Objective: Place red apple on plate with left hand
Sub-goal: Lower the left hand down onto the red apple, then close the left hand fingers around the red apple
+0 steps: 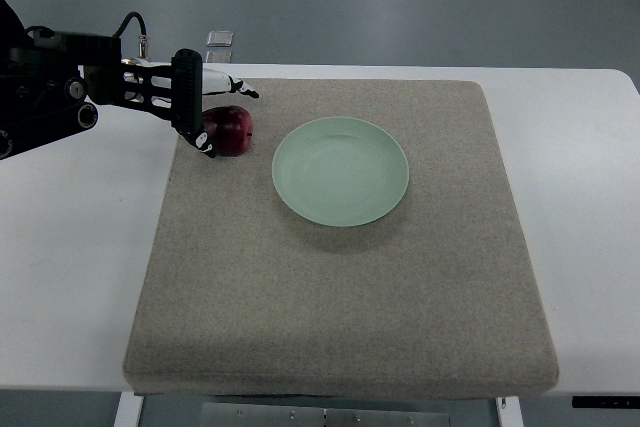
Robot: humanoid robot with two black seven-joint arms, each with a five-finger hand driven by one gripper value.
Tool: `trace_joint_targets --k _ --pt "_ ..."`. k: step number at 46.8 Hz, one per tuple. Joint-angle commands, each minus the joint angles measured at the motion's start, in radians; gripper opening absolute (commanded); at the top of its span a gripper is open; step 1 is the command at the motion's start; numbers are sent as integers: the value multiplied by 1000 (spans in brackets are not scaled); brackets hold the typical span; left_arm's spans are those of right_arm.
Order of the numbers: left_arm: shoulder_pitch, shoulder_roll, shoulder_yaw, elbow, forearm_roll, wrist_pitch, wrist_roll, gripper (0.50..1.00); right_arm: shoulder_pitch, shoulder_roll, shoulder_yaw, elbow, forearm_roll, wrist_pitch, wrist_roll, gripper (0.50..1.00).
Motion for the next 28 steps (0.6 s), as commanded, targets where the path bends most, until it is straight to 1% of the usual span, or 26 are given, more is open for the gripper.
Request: trace_joint_targets --k 1,13,17,23,24,26,28 --pt "9 -7 0 0 0 1 0 988 0 0 0 0 1 -1 0 930" --pt "15 -10 0 0 0 9 0 973 0 0 -1 0 0 -1 0 930" --pt "20 -10 0 2 0 9 0 945 0 0 -1 0 0 0 0 930" --pt "32 -10 0 5 0 11 0 936 0 0 0 0 0 0 0 930" --pt "34 -10 0 6 0 11 0 930 0 0 0 0 1 0 0 930" --pt "35 -10 0 8 0 11 0 898 0 0 0 0 0 0 0 930" --pt "40 -12 0 9 0 11 0 889 0 0 0 0 0 0 0 930"
